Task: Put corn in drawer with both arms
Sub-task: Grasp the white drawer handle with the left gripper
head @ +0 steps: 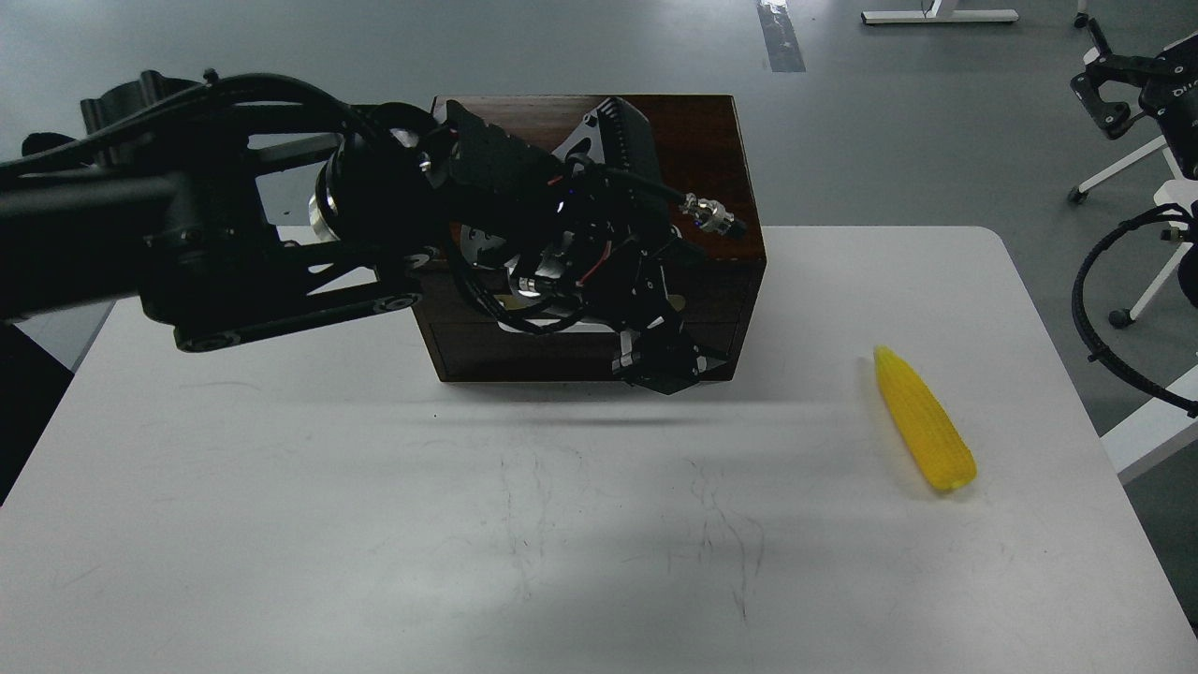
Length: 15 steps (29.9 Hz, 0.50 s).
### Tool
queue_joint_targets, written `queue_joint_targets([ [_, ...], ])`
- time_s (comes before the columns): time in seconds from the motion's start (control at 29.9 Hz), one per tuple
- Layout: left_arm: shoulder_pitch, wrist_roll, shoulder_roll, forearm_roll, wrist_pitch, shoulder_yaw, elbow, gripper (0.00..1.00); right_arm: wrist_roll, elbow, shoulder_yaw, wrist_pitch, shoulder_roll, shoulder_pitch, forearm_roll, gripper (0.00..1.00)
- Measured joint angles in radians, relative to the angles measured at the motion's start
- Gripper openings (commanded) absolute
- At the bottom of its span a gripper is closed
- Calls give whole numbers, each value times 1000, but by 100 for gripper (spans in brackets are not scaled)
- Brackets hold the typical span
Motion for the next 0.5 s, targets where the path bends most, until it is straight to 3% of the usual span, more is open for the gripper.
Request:
queue_joint_targets([
  [0.5, 31, 9, -26, 9, 0, 44, 66, 96, 1, 0, 2, 0, 0, 0, 1, 100],
])
